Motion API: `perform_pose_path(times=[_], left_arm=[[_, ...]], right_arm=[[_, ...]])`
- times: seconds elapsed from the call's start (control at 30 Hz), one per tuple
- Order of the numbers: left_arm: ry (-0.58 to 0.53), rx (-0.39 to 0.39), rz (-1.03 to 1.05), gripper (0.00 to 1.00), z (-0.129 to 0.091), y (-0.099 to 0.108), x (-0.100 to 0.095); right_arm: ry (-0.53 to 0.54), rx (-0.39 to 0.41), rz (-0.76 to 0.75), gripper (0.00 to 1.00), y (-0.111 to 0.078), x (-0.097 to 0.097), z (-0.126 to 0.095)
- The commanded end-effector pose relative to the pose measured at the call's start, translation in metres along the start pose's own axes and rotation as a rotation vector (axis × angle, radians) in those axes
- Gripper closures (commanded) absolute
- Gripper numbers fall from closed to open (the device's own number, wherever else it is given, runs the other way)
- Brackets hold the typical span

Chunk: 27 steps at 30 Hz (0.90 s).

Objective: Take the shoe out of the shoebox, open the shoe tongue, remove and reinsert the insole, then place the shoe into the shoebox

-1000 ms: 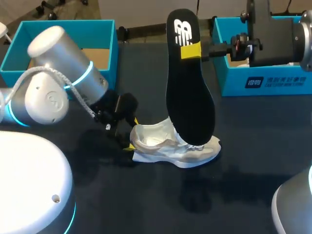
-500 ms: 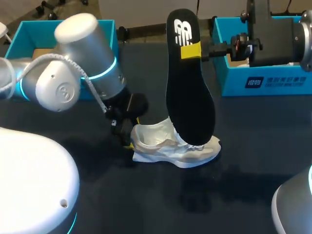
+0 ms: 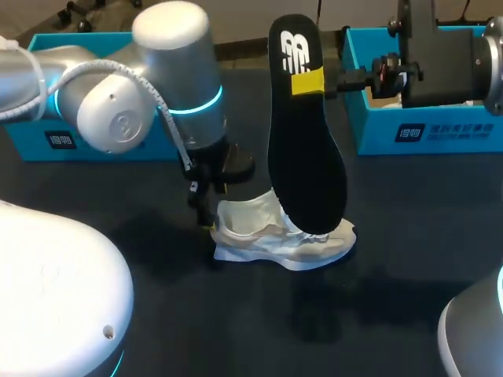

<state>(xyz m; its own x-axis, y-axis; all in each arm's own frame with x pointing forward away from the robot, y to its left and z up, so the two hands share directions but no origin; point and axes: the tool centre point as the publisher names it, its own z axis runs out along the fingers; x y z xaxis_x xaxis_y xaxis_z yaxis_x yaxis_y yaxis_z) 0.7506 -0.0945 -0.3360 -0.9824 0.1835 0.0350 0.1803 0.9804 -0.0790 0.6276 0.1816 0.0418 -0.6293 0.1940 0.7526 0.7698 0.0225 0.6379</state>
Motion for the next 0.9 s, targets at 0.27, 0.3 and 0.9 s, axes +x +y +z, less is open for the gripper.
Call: perform_pose_path(times=[0.27,0.3,0.9], left_arm=[[-0.010,-0.025,0.003,0.00,-0.0026,-0.0069,0.0028],[-0.010,-0.025,0.003,0.00,-0.0026,-0.0069,0.0028],[-0.014,-0.023,0.001,0.00,-0.0036,-0.0079,0.0013]], right_arm=[[-0.002,0.002,0.002,1.00,0.0020,-0.0002,0.0039],[-0.002,0.002,0.002,1.00,0.0020,-0.0002,0.0039],[-0.002,0.002,0.002,1.00,0.0020,-0.0002,0.0039]])
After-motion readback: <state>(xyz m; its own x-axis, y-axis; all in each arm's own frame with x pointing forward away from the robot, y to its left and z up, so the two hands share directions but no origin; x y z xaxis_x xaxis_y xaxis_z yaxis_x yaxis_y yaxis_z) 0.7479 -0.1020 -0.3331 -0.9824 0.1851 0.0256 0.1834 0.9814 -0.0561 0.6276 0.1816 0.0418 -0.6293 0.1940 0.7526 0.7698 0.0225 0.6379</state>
